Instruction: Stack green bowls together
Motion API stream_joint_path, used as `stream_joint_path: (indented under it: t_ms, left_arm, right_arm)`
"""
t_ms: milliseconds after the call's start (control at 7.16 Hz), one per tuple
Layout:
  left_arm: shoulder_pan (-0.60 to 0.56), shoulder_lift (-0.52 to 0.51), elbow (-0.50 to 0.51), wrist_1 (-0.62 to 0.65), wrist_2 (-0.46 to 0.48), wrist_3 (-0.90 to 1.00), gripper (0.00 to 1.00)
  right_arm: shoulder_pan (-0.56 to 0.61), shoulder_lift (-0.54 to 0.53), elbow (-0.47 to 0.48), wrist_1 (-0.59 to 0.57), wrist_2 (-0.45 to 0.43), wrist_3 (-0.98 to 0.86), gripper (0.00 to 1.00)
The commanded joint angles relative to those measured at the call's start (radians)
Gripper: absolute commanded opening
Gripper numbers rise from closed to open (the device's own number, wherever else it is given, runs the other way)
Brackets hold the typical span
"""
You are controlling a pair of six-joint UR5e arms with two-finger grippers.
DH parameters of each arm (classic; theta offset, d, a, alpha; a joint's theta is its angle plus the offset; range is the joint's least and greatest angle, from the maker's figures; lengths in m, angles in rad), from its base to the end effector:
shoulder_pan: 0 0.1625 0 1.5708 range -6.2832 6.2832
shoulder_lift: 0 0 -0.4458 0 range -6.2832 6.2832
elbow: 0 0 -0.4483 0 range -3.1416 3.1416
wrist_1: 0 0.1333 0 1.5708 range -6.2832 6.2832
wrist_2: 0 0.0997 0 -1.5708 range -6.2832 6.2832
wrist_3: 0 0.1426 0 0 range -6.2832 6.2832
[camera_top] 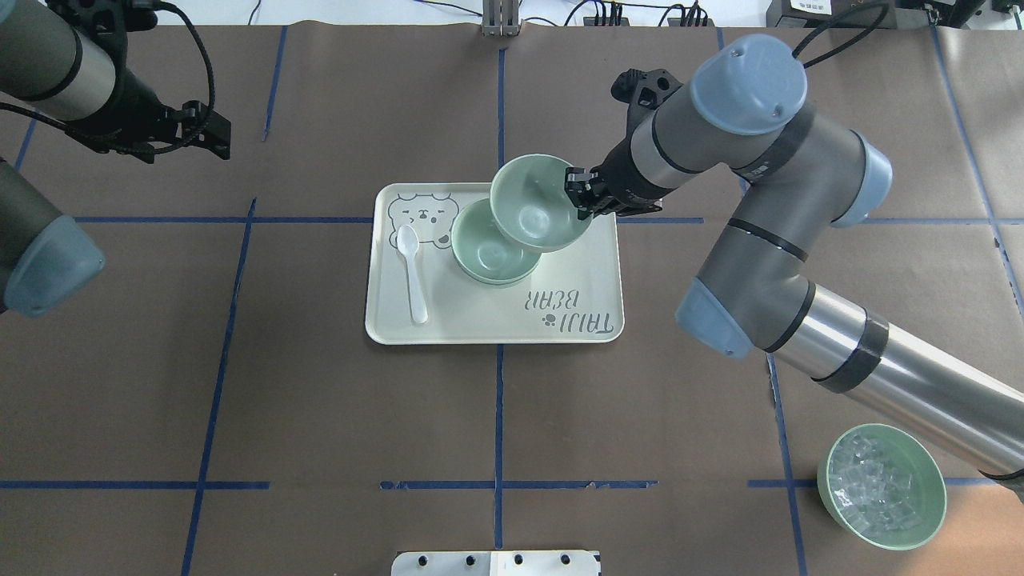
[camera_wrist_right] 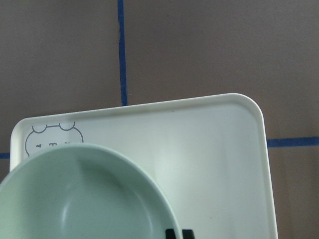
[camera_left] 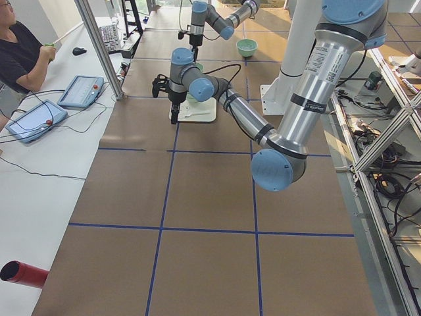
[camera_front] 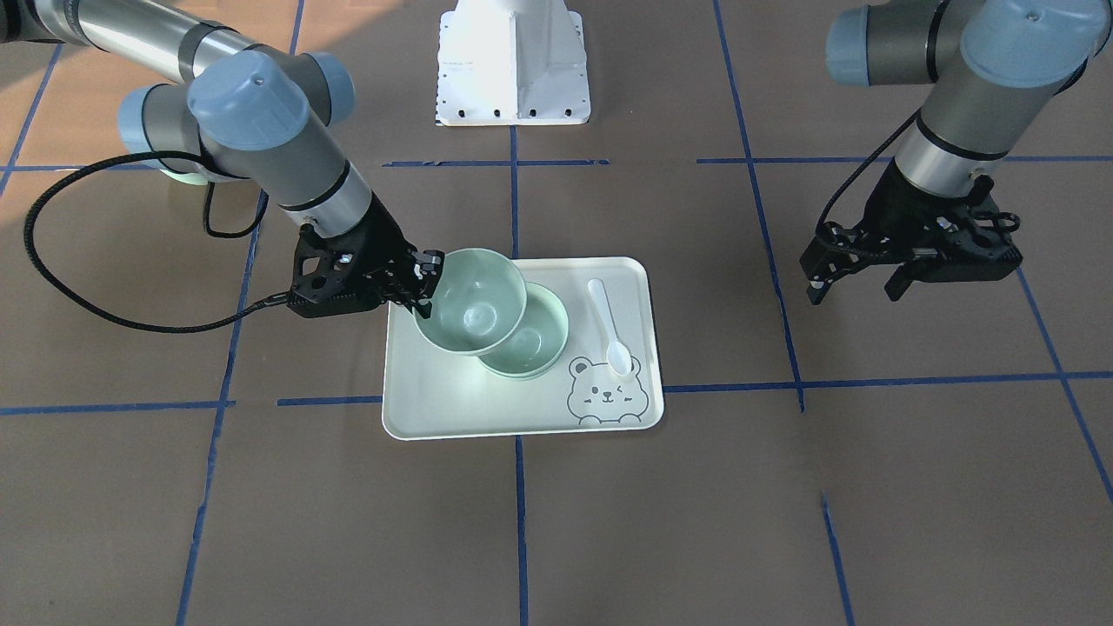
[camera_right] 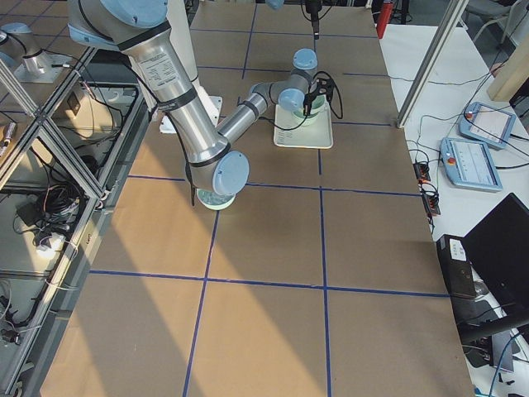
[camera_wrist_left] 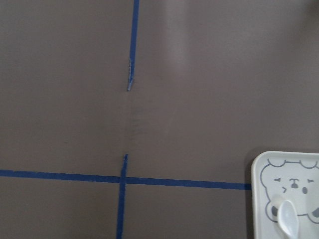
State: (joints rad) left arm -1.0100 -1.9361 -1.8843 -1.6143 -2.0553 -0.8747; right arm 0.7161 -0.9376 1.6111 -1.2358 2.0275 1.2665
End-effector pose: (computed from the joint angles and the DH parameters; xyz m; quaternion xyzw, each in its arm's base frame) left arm 0.2978 -0.5999 0.3262 0.1108 0.3947 -0.0582 0.9103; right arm -0.5389 -0.5623 0.2261 0.0569 -0.5075 0.0673 0.8572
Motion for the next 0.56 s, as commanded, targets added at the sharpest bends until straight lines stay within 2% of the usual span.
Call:
stream_joint_path:
  t_ms: [0, 419]
  left_arm:
    - [-0.062, 0.051, -0.001, -0.001, -0.002, 0.119, 1.00]
    - [-0.088, 0.063, -0.001, -0.001, -0.003, 0.152, 1.00]
  right_arm:
    - [-0.038, 0.068, -0.077, 0.002, -0.032, 0.007, 0.00]
    - [-0.055, 0.071, -0.085, 0.002, -0.040, 0.007, 0.00]
